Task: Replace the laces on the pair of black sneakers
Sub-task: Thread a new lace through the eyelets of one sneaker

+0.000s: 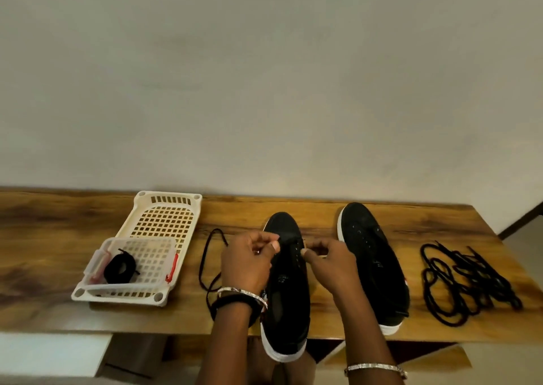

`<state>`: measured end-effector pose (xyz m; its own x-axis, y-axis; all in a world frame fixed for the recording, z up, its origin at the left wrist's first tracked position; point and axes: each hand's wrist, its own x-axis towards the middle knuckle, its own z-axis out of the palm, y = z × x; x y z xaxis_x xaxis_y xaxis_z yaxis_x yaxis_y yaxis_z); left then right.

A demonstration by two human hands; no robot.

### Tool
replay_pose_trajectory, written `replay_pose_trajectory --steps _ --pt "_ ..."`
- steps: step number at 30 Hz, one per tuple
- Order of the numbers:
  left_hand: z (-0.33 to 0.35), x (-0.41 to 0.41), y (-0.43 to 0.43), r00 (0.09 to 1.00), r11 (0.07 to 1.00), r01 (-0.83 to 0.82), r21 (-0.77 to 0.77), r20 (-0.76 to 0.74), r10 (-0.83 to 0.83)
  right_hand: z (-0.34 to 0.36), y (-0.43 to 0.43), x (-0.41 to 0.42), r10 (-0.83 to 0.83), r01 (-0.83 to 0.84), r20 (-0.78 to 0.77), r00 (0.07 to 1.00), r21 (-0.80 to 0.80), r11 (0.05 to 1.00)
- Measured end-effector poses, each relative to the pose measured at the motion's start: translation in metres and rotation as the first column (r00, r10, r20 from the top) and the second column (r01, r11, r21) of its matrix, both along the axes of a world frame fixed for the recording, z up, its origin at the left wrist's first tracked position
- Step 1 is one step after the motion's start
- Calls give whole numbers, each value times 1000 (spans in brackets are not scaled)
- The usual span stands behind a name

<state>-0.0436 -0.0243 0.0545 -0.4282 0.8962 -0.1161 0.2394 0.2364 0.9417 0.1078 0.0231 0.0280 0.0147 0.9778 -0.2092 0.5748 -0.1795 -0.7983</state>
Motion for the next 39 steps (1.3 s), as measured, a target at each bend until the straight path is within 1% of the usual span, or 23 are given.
replay_pose_trajectory --steps 1,2,4,7,9,12,16,19,22,27,31,35,39 --pt "0 7 -6 998 1000 -10 -11 -56 9 2 -4 -2 10 -10 -15 1000 -30 999" --pt "-2 12 -11 997 1000 -16 -22 -80 14 4 -5 -5 29 -29 -4 1000 -60 998" --pt "-4 21 -18 996 999 -31 -43 -79 28 5 -5 -12 72 -70 20 997 -93 993" --pt "-7 24 -15 988 992 -111 -52 -115 105 8 -6 -23 125 -112 131 984 -101 989" --pt "-4 27 -5 967 987 -148 -59 -219 132 9 -5 -26 125 -110 201 972 -84 990" --pt "-3 35 12 927 986 -149 -68 -356 115 6 1 -26 111 -93 197 974 -98 991" --pt "-17 38 34 905 992 -97 -79 -423 55 -5 12 -15 94 -78 107 990 -143 987" --pt "-28 31 42 902 995 -53 -87 -432 10 -9 14 -4 55 -61 -42 998 -163 985" --pt "-36 24 46 895 994 3 -105 -443 -50 -7 15 3 -12 -42 -222 975 -239 970" --pt "-49 25 50 892 991 53 -122 -441 -102 -3 17 9 -102 -27 -379 920 -321 947" --pt "-56 30 53 880 990 52 -128 -462 -106 -7 23 15 -172 -16 -440 882 -391 920" --pt "-58 30 53 872 989 70 -127 -474 -122 -8 25 17 -182 -37 -466 866 -422 906" --pt "-60 31 53 883 992 64 -111 -456 -109 -8 25 18 -193 -36 -469 862 -436 899"
